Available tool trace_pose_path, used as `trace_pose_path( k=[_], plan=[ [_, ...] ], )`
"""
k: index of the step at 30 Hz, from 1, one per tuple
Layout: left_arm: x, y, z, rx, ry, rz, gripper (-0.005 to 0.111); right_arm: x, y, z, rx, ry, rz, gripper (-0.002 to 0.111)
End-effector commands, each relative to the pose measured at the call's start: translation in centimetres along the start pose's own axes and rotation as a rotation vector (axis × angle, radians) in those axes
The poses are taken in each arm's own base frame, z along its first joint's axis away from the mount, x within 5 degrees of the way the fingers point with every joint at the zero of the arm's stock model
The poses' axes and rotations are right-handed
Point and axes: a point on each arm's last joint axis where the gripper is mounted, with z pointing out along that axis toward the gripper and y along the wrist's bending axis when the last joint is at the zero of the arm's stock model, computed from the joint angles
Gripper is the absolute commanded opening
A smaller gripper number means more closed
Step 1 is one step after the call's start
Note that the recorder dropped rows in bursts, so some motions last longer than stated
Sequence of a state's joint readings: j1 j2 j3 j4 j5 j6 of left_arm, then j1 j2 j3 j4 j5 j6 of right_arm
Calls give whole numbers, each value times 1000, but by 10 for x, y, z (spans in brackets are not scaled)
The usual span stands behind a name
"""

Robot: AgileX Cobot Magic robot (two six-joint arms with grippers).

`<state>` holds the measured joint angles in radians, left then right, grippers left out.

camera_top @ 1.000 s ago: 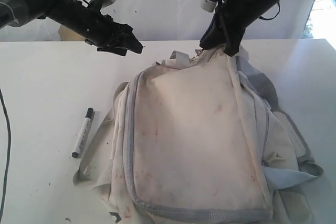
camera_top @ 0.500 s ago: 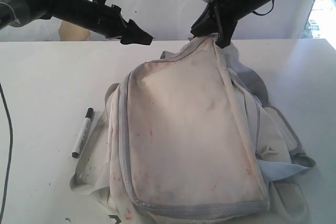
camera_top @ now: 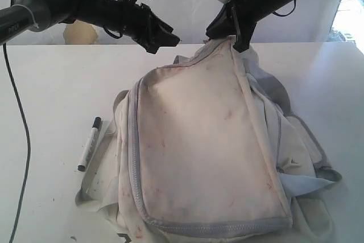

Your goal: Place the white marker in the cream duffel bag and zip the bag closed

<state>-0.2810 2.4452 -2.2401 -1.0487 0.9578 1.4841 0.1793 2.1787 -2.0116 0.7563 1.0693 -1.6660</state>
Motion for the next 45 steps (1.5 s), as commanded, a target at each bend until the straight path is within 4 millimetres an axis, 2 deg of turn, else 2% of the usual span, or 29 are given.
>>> trace_pose_path(
  k=[1,9,13,17,21,29,33,37,45],
  plan=[
    [-5,0,-4,-8,13,92,45,-6,-1,-1,3,-56,11,0],
    [5,7,-5,-73,139,237,45,-6,0,-1,-6,-56,11,0],
    [4,10,-5,-100,128,232,39,-6,1,-1,-18,-58,12,0],
    [5,3,-5,-25,133,258,29,-10,0,-1,-7,-102,34,0],
    [5,3,-5,-27,133,281,28,-17,-1,0,4,-189,59,0],
    [4,9,-5,-88,132,323,28,-21,1,25,27,-213,-15,0],
    [2,10,-5,-107,112,316,28,-17,-4,32,90,-201,7,0],
    [-3,10,-5,-106,54,311,28,-9,-2,44,73,-191,20,0],
    [-5,0,-4,-7,18,297,28,-8,-2,48,77,-193,-22,0]
  ],
)
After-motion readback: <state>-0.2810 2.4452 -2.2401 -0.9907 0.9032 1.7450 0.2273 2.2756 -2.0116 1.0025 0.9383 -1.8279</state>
